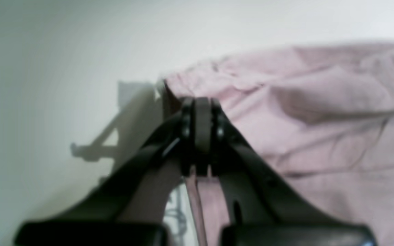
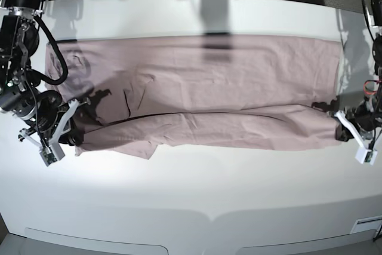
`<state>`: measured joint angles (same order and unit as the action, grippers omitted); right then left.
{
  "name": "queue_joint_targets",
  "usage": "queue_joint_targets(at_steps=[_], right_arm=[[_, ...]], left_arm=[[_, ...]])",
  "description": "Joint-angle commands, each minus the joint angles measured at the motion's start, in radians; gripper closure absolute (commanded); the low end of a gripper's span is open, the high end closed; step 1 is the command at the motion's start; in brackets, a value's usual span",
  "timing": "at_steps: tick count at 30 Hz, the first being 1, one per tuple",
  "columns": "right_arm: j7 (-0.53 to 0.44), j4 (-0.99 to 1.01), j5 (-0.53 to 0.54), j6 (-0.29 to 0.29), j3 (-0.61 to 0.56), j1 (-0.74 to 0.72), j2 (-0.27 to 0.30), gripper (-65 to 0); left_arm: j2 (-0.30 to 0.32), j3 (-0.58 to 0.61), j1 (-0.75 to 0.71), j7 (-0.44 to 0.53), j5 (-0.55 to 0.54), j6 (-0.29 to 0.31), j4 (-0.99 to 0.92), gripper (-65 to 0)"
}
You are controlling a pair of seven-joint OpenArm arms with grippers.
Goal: Fold the T-shirt properly
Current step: 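Lift and carry the held edge across the shirt toward the robot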
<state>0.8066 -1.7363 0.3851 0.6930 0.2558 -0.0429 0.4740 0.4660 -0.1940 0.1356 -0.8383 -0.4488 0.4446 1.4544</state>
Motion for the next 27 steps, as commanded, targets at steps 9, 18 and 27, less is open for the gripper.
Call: queue_joint_targets(at_steps=[9, 18, 27], right_arm=[[-0.014, -0.090, 0.012, -0.002, 0.030, 0.091, 0.016, 0.0], [-0.020, -0.138, 0.040, 0.002, 0.193, 0.180, 0.016, 0.0], [0.011, -0.167, 0.099, 0.005, 0.308, 0.201, 0.016, 0.0]], left_arm=[[0.019, -0.010, -0.081, 0.022, -0.002, 0.000, 0.150, 0.0], [0.020, -0.010, -0.119, -0.014, 0.041, -0.030, 0.300, 0.0], [0.020, -0.010, -0.119, -0.078, 0.061, -0.030, 0.369, 0.0]])
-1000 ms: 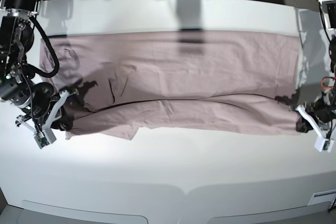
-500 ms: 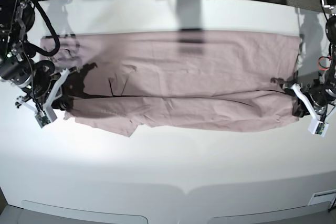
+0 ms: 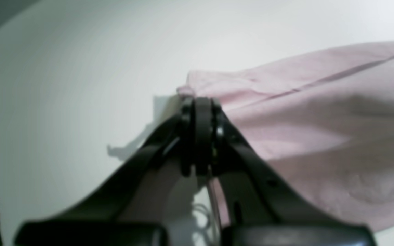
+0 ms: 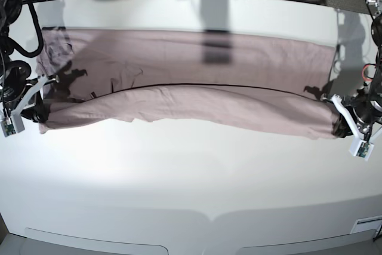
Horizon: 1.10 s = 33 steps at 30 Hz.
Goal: Fold the T-shirt properly
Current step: 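Lift and carry the held edge across the shirt toward the robot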
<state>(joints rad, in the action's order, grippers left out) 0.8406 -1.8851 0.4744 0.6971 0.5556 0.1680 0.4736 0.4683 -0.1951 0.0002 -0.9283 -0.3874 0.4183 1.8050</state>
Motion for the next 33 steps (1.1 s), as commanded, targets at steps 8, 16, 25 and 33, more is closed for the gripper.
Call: queue_joint_targets(at_steps=[8, 16, 25, 33], right_arm=[[0.011, -0.026, 0.082, 0.001, 0.008, 0.001, 0.017, 0.0], [0.068, -0.126, 0.088, 0.001, 0.008, 0.002, 0.016, 0.0], [0.131, -0.164, 0.161, 0.001, 0.008, 0.051, 0.016, 0.0], [0.131, -0.164, 0.153, 0.001, 0.008, 0.189, 0.016, 0.0]], left_arm=[[0.017, -0.008, 0.016, -0.048, 0.070, -0.008, 0.073, 0.0], [0.017, -0.008, 0.010, -0.055, 0.069, -0.017, 0.097, 0.0], [0.017, -0.008, -0.090, -0.071, 0.069, -0.030, 0.141, 0.0], [0.017, -0.008, -0.150, -0.068, 0.070, -0.031, 0.141, 0.0]])
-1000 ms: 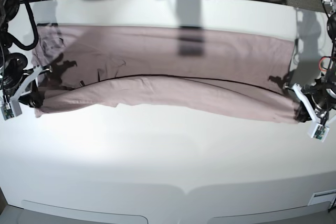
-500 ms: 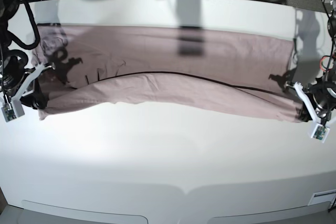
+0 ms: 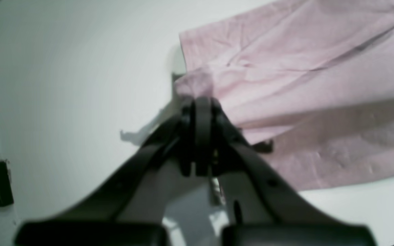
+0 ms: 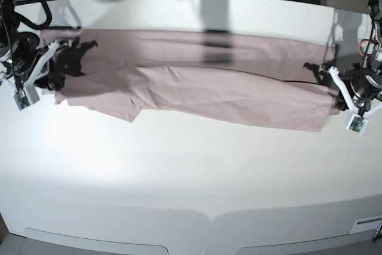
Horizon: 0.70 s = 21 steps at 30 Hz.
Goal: Fold the T-shirt properly
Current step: 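Lift and carry the held edge across the shirt toward the robot, then lower the folded edge onto the shirt and open both grippers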
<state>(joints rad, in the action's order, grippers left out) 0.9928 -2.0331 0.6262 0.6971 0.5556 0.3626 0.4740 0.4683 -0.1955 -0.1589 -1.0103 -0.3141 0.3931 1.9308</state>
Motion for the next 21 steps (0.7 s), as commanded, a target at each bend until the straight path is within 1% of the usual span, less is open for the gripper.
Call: queue_joint_targets(at_steps=[1, 5, 8, 10, 12, 15, 17, 21], right_arm=[[-0.022, -0.016, -0.002, 0.001, 0.008, 0.010, 0.016, 0.0], [-0.024, -0.016, -0.007, 0.001, 0.008, 0.060, 0.016, 0.0], [-0.028, -0.016, -0.050, 0.001, 0.008, 0.083, 0.016, 0.0], [-0.036, -0.016, -0.054, 0.001, 0.010, 0.084, 0.016, 0.0], [-0.045, -0.016, -0.053, 0.001, 0.020, 0.084, 0.016, 0.0], [-0.025, -0.016, -0.054, 0.001, 0.048, 0.085, 0.015, 0.0], [-0.023, -0.016, -0.054, 0.001, 0.076, 0.090, 0.003, 0.0], [-0.023, -0.016, -0.054, 0.001, 0.129, 0.090, -0.042, 0.0]], left_arm=[[0.017, -0.008, 0.005, 0.006, -0.003, -0.005, 0.015, 0.0], [0.017, -0.008, -0.010, -0.039, -0.003, -0.006, 0.015, 0.0], [0.017, -0.008, -0.026, -0.027, -0.003, -0.009, 0.015, 0.0], [0.017, -0.008, -0.032, 0.002, 0.000, -0.010, 0.015, 0.0], [0.017, -0.008, -0.031, 0.019, 0.000, -0.031, 0.016, 0.0], [0.017, -0.008, -0.031, -0.016, 0.000, -0.035, 0.018, 0.0], [0.017, -0.008, -0.044, -0.021, 0.000, -0.035, 0.018, 0.0], [0.017, -0.008, -0.065, -0.018, 0.000, -0.035, 0.018, 0.0]])
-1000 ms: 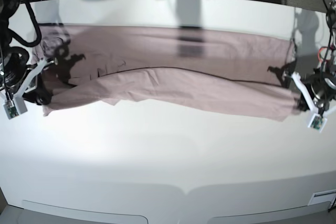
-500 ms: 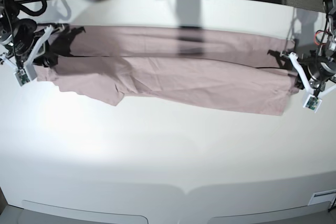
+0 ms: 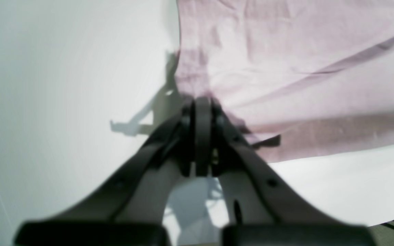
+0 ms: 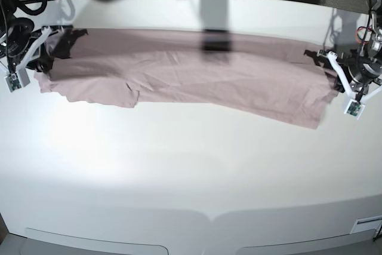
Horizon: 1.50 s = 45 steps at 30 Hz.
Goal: Fold the T-shirt properly
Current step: 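Lower the folded edge onto the shirt and open both grippers, then move both grippers down to the ends of the folded strip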
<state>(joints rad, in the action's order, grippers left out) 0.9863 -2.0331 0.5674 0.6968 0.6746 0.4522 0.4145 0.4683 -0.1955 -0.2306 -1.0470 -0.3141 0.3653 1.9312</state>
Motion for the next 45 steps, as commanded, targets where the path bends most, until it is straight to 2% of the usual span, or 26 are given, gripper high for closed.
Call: queue_joint_targets(at_steps=[1, 7, 17, 32, 33, 35, 36, 40, 41, 45], right_arm=[[-0.016, -0.016, 0.005, 0.001, 0.021, 0.000, 0.008, 0.0], [0.007, -0.015, 0.005, 0.001, 0.040, 0.000, -0.012, 0.0], [0.018, -0.014, 0.005, 0.001, 0.039, 0.000, -0.090, 0.0], [0.055, -0.013, 0.005, 0.001, 0.039, 0.000, -0.107, 0.0], [0.062, -0.013, 0.005, 0.001, 0.039, 0.000, -0.107, -1.5], [0.077, -0.013, 0.005, 0.001, 0.039, 0.000, -0.107, -13.2], [0.079, -0.013, 0.005, 0.001, 0.039, 0.000, -0.107, -16.6], [0.092, -0.013, 0.005, 0.001, 0.039, 0.000, -0.107, -18.2], [0.100, -0.013, 0.005, 0.001, 0.039, 0.000, -0.107, -18.2], [0.095, -0.013, 0.013, 0.001, 0.039, -0.001, -0.107, -18.2]], left_arm=[[0.018, -0.008, 0.000, 0.021, 0.000, -0.007, 0.018, 0.0], [0.017, -0.008, -0.050, 0.026, 0.000, -0.007, 0.017, 0.0], [0.017, -0.008, -0.102, 0.079, 0.001, -0.007, 0.014, 0.0], [0.017, -0.008, -0.102, 0.071, 0.000, -0.006, 0.014, 0.0], [0.017, -0.008, -0.102, 0.071, 0.000, -0.007, 0.014, 0.0], [0.017, -0.008, -0.103, 0.062, 0.000, -0.007, 0.014, 0.0], [0.017, -0.008, -0.102, 0.050, 0.000, -0.007, 0.014, 0.0], [0.017, -0.008, -0.102, 0.023, 0.000, -0.007, 0.014, -15.9], [0.017, -0.008, -0.102, 0.023, 0.000, -0.007, 0.014, -17.9], [0.017, -0.008, -0.102, 0.029, 0.000, -0.007, 0.014, -18.3]])
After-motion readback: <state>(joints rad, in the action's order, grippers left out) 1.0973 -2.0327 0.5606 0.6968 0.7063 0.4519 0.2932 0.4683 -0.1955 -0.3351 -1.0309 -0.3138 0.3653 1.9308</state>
